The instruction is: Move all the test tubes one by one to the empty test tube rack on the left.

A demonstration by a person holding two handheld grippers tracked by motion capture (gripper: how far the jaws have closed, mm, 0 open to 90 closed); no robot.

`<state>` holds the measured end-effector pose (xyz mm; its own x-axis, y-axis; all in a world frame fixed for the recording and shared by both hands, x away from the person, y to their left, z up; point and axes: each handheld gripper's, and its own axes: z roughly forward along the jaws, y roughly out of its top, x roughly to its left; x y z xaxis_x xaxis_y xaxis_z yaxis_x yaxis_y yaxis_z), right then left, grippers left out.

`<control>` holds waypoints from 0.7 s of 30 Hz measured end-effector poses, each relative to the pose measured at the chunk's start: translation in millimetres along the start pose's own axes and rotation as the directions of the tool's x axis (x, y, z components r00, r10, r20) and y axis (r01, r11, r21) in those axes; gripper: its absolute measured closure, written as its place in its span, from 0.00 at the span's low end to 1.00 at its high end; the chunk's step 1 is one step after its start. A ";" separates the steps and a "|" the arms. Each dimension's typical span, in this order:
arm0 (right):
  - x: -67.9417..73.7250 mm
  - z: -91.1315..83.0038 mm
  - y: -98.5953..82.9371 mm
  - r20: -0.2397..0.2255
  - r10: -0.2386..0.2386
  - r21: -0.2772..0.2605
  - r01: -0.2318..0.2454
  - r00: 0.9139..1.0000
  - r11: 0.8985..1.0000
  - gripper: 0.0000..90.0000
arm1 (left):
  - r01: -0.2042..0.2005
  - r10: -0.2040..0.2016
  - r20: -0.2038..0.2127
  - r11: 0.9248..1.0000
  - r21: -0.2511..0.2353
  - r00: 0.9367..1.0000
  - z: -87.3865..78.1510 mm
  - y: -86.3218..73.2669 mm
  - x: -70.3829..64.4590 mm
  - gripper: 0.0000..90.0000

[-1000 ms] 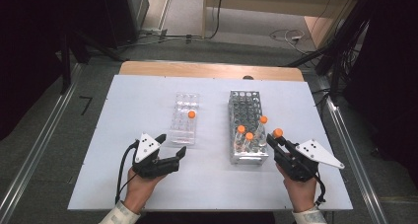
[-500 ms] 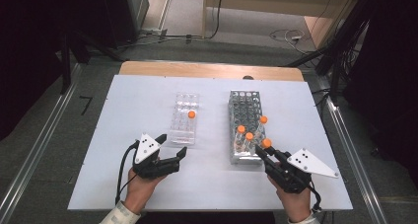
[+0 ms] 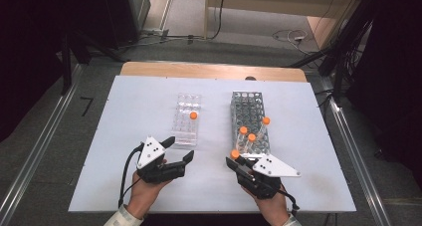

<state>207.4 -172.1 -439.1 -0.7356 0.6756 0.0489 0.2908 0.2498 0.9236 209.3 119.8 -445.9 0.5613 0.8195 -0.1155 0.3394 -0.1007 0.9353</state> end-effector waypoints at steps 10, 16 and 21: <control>11.1 32.5 2.6 -0.023 -0.042 0.055 0.044 0.999 0.998 0.80 | -0.023 0.024 0.055 1.000 -0.008 0.998 0.6 7.1 -10.3 0.30; 15.6 47.3 4.6 -0.028 -0.061 0.077 0.063 0.998 0.995 0.80 | -0.033 0.034 0.091 0.999 -0.017 0.995 1.8 11.2 -16.5 0.32; 21.8 55.3 7.6 -0.035 -0.073 0.089 0.076 0.997 0.993 0.80 | -0.048 0.050 0.127 0.999 -0.022 0.991 5.4 14.9 -25.2 0.36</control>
<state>227.4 -117.1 -452.0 -0.7758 0.6309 -0.0054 0.2877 0.3614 0.8869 204.2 94.7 -430.8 0.6688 0.7352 -0.1101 0.2953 -0.1269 0.9469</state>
